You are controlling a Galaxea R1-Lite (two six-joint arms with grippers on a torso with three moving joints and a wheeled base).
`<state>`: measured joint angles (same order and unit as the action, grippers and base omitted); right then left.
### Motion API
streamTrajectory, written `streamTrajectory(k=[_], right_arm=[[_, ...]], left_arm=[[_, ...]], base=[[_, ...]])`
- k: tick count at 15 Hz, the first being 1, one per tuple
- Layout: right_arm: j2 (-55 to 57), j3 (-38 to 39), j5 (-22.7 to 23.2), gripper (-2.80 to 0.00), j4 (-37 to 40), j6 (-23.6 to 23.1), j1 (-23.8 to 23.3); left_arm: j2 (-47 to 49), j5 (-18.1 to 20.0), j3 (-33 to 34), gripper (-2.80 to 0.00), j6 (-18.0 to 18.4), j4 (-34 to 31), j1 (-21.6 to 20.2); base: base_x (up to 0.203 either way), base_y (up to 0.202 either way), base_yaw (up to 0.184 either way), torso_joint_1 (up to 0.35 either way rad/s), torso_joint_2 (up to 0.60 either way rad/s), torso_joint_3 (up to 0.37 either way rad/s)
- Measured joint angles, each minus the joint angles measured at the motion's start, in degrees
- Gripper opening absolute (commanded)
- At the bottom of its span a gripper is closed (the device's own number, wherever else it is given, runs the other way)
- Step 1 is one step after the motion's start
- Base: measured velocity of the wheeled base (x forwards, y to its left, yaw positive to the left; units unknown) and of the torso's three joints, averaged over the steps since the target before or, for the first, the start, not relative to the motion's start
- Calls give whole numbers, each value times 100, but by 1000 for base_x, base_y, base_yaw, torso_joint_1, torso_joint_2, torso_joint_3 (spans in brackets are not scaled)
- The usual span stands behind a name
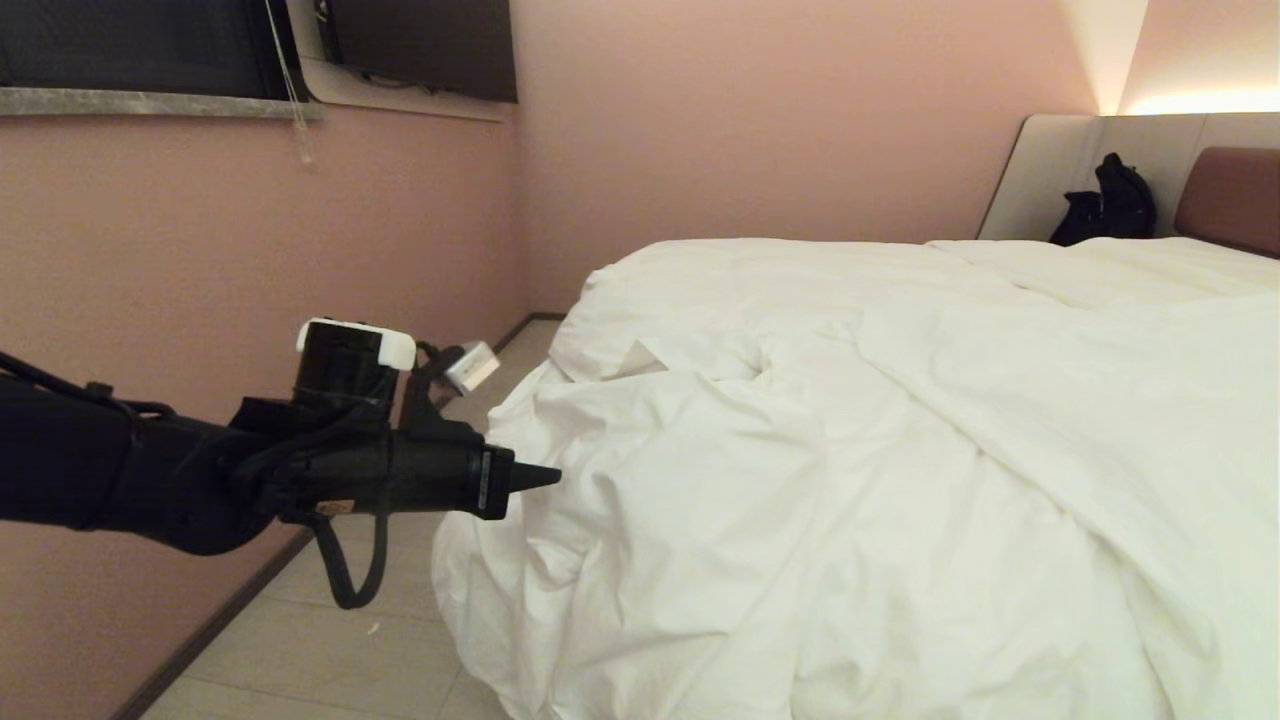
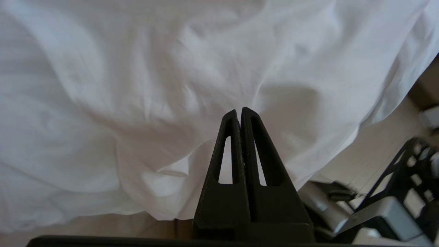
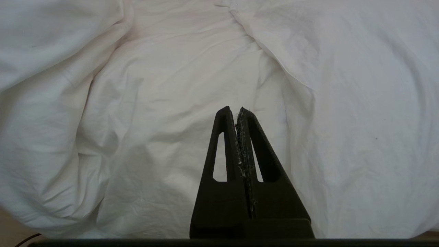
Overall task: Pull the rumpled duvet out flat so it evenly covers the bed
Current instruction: Hold the folded corner of the quilt
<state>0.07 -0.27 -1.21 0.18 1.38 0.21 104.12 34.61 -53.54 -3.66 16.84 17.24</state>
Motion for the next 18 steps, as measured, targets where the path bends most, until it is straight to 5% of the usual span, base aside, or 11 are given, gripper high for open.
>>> streamTrajectory(k=[4,5,13,18], right_arm=[[0,0,-2,-280,0,0,0],[0,0,0,-280,0,2,0],[0,0,0,-280,0,0,0],[0,0,-2,-280,0,2,0]], left_arm=[[175,-10,52,-280,384,-9,179],[189,-24,78,0,472,-4,223],[10,-29,353,0,930,136,257],[113,23,819,0,1411,1642,277]], base=[[0,0,0,0,0,0],[0,0,0,0,0,0],[0,0,0,0,0,0],[0,0,0,0,0,0]])
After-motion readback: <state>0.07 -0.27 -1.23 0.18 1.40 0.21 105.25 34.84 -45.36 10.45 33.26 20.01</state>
